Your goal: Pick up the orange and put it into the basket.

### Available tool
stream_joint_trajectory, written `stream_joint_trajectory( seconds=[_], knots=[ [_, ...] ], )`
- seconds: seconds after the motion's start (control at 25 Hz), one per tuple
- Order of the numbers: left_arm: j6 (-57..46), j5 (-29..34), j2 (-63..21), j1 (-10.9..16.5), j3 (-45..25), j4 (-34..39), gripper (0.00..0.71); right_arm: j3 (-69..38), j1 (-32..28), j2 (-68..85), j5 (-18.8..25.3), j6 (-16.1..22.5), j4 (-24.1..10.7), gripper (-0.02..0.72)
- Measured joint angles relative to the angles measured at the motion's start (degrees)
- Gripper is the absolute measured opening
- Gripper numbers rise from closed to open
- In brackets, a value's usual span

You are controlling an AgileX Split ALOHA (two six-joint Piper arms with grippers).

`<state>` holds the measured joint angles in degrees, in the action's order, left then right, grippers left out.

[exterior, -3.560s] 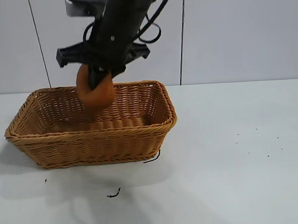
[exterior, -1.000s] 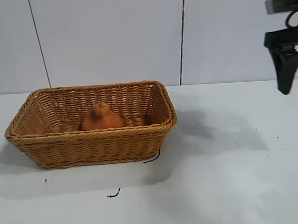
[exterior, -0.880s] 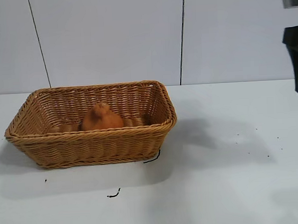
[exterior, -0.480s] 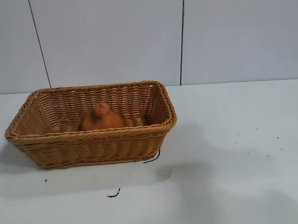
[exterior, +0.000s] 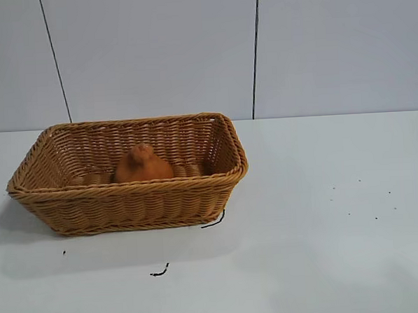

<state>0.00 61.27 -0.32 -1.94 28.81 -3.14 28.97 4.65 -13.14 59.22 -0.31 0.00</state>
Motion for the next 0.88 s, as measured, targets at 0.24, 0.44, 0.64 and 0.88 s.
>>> stream_joint_trajectory(
  seconds=[0.24, 0.44, 0.64, 0.88],
  knots=[
    [0.00, 0.00, 0.00, 0.00, 0.00, 0.00, 0.639, -0.45, 0.00, 5.90, -0.47, 0.00, 0.00, 0.667],
    [0.00, 0.00, 0.00, 0.00, 0.00, 0.00, 0.639, -0.50, 0.05, 13.27, -0.57, 0.00, 0.00, 0.667],
    [0.00, 0.00, 0.00, 0.00, 0.00, 0.00, 0.639, -0.50, 0.04, 13.33, -0.52, 0.31, 0.00, 0.667],
    [0.00, 0.00, 0.00, 0.00, 0.00, 0.00, 0.639, -0.50, 0.04, 13.33, -0.52, 0.31, 0.00, 0.667]
  ],
)
